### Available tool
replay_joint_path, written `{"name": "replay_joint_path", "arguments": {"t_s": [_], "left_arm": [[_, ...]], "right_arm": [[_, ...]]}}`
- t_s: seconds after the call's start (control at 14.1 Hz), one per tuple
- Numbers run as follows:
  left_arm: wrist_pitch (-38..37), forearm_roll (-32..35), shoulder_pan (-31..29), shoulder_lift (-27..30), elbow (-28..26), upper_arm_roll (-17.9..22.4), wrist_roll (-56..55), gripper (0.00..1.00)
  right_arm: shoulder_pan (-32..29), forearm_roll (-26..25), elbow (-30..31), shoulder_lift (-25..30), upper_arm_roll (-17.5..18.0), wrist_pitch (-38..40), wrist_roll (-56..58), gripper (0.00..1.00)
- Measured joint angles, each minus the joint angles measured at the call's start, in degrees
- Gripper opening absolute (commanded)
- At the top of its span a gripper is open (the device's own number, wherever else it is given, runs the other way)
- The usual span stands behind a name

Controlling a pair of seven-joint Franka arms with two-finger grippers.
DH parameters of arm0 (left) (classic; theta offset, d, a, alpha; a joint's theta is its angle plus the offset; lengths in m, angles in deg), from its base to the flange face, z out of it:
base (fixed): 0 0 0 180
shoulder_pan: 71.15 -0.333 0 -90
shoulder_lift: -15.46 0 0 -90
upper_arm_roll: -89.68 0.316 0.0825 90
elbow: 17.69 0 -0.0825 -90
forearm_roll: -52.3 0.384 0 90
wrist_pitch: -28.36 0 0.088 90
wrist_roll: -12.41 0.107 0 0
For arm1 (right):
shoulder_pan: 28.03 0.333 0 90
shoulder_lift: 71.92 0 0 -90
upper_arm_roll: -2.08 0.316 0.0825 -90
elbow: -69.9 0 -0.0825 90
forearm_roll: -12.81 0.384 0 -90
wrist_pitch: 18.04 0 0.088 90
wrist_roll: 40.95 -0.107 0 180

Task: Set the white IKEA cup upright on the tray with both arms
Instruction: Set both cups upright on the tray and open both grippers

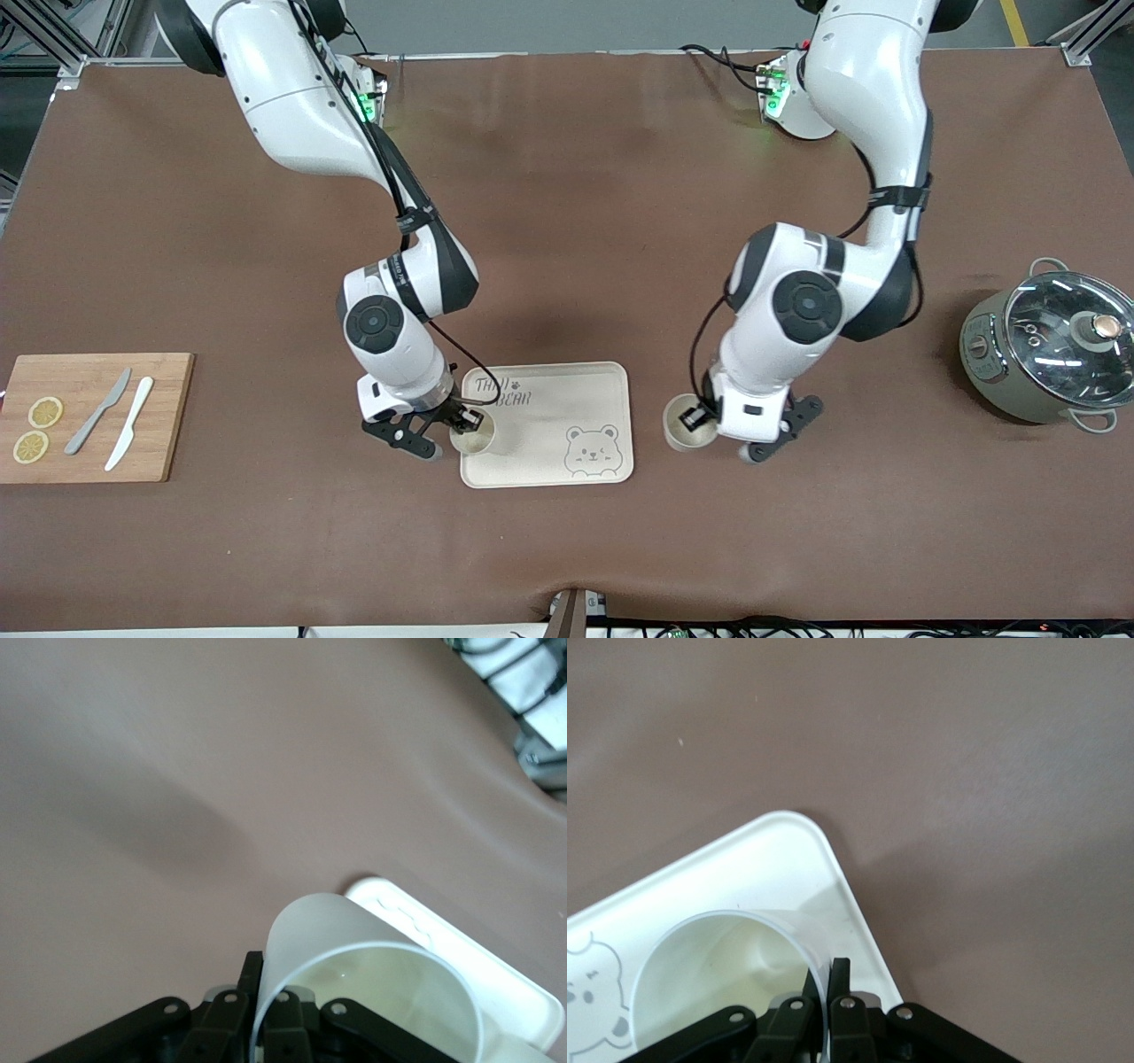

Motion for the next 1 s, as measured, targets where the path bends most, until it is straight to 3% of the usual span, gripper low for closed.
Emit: {"name": "replay_joint_path", "arguments": {"t_s": [0.36,1.0], "left_arm": [[6.48,0.00,0.79,-3.95,0.29,-4.93,-5.81,0.00],[9.07,0.00,4.82,-9.85,0.54,-5.18,-9.76,0.00]], "right_arm": [[2.59,-0.23,0.55,0.02,-0.06,-1.08,-2.43,0.00],[2.62,-1.38,3.06,0.01,-0.43,-3.89,-2.72,0.00]]}}
